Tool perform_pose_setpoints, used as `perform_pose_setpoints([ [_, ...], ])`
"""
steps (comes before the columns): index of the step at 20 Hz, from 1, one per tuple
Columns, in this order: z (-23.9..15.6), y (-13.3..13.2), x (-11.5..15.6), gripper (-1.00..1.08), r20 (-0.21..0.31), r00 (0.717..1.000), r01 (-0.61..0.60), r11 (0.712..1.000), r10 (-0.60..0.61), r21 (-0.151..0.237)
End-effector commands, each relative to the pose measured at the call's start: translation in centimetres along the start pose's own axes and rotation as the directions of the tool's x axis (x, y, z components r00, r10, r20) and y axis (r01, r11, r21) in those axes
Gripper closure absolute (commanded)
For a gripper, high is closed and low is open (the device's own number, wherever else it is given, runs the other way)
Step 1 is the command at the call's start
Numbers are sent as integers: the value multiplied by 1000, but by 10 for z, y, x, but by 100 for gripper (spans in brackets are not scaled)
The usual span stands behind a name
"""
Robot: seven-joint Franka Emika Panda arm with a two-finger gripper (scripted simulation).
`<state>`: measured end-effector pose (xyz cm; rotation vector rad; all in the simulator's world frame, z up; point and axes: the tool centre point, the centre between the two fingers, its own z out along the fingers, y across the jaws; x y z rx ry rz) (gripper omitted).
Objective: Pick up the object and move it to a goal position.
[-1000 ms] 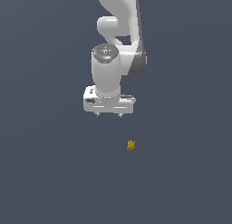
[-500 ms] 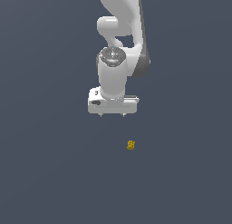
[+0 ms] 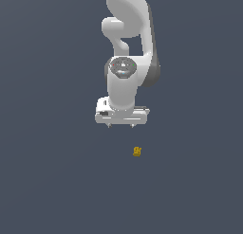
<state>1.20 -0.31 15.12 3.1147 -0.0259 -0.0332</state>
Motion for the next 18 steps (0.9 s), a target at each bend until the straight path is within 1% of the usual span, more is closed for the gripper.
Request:
perform_pose_setpoints([
  [1,7,-8,9,-92,-2,1000,-18,1000,18,2],
  [10,47,-52,49,-92,-12,994,-111,994,111,18],
  [14,62,-67,60,-92,-15,990,-141,990,142,24],
  [18,71,-77,66,-92,-16,987,-161,987,161,28],
])
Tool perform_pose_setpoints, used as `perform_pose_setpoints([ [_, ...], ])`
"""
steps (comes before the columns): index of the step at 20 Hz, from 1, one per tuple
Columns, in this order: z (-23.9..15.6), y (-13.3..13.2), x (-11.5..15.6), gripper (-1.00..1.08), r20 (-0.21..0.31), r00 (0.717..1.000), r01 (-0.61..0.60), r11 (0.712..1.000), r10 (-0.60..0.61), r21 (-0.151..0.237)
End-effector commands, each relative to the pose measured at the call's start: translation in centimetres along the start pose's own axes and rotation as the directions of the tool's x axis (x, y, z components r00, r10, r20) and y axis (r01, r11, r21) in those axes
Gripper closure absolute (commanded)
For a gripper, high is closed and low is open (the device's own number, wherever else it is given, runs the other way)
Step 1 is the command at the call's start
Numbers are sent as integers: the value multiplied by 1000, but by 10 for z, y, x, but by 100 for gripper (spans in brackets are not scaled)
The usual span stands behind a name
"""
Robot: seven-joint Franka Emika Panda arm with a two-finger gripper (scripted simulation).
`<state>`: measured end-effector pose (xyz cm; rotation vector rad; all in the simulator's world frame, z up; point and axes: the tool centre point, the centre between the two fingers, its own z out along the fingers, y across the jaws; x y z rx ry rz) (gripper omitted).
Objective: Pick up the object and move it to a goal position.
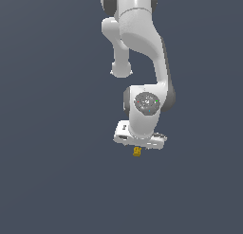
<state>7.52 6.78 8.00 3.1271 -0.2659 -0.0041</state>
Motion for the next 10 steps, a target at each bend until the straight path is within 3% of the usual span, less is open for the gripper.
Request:
perform_pose_setpoints([
  [1,5,-5,3,-92,-2,1000,-12,1000,12,2],
  [10,13,-8,3,-92,-1,1000,-15,1000,15,3],
])
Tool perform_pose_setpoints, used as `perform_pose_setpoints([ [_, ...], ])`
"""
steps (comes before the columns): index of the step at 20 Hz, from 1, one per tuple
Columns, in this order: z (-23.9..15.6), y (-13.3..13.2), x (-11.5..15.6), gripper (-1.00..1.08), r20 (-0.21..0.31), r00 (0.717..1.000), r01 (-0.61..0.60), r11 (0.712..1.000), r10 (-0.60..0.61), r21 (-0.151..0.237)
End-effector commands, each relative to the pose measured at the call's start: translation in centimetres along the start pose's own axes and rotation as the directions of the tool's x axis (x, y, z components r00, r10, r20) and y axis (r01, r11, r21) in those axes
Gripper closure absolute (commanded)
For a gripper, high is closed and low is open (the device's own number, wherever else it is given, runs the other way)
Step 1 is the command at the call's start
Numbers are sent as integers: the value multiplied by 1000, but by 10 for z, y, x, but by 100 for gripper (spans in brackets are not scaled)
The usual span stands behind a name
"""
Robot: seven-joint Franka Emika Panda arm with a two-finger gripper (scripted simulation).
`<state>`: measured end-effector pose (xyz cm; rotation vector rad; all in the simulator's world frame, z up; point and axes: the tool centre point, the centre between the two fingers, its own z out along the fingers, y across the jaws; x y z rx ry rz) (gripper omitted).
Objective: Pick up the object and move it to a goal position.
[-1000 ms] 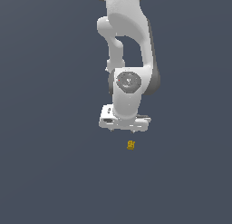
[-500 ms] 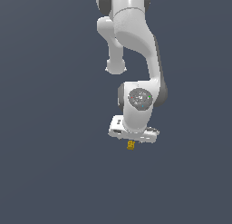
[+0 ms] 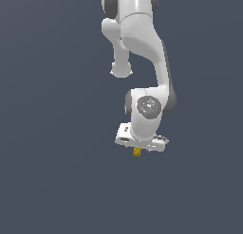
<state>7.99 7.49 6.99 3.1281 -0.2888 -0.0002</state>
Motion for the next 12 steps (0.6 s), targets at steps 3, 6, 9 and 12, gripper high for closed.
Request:
perform_pose_setpoints([
  [3,16,0,-1,-92,1,1000,-1,1000,1,0],
  [6,34,0,-1,-92,0,1000,-2,1000,2,0],
  [9,45,0,-1,-92,0,1000,-3,1000,3,0],
  [12,48,-1,0,-92,0,1000,-3,1000,3,0],
])
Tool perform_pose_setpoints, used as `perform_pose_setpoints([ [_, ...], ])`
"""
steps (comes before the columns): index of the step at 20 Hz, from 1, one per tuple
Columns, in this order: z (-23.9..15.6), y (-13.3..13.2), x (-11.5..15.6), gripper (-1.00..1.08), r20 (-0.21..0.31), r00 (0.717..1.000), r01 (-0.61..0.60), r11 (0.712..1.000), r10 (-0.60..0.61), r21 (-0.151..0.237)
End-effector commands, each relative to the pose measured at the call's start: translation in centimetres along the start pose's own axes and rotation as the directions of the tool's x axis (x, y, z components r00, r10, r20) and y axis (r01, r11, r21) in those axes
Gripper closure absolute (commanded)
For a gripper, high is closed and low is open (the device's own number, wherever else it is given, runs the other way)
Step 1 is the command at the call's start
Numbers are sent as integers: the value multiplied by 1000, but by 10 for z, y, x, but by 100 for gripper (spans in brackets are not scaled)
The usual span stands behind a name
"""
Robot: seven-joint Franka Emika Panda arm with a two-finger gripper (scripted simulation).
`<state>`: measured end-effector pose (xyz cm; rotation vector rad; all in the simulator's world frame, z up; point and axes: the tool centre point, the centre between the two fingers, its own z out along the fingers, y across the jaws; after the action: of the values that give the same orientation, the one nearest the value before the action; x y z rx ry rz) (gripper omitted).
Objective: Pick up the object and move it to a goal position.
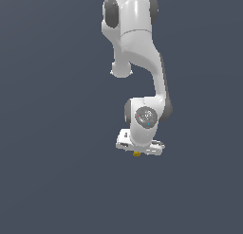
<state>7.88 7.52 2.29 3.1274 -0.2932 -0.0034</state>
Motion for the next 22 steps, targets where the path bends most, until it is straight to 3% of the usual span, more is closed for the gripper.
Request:
perform_pose_setpoints([
  [1,1,-1,1,-92,-2,1000,0,1000,0,1],
  [2,1,-1,2,-92,-2,1000,0,1000,0,1],
  [3,1,-1,2,108,-2,1000,0,1000,0,1],
  [15,0,-1,1,108,-2,1000,0,1000,0,1],
  [22,-22,-5,-2,108,-2,1000,0,1000,0,1],
])
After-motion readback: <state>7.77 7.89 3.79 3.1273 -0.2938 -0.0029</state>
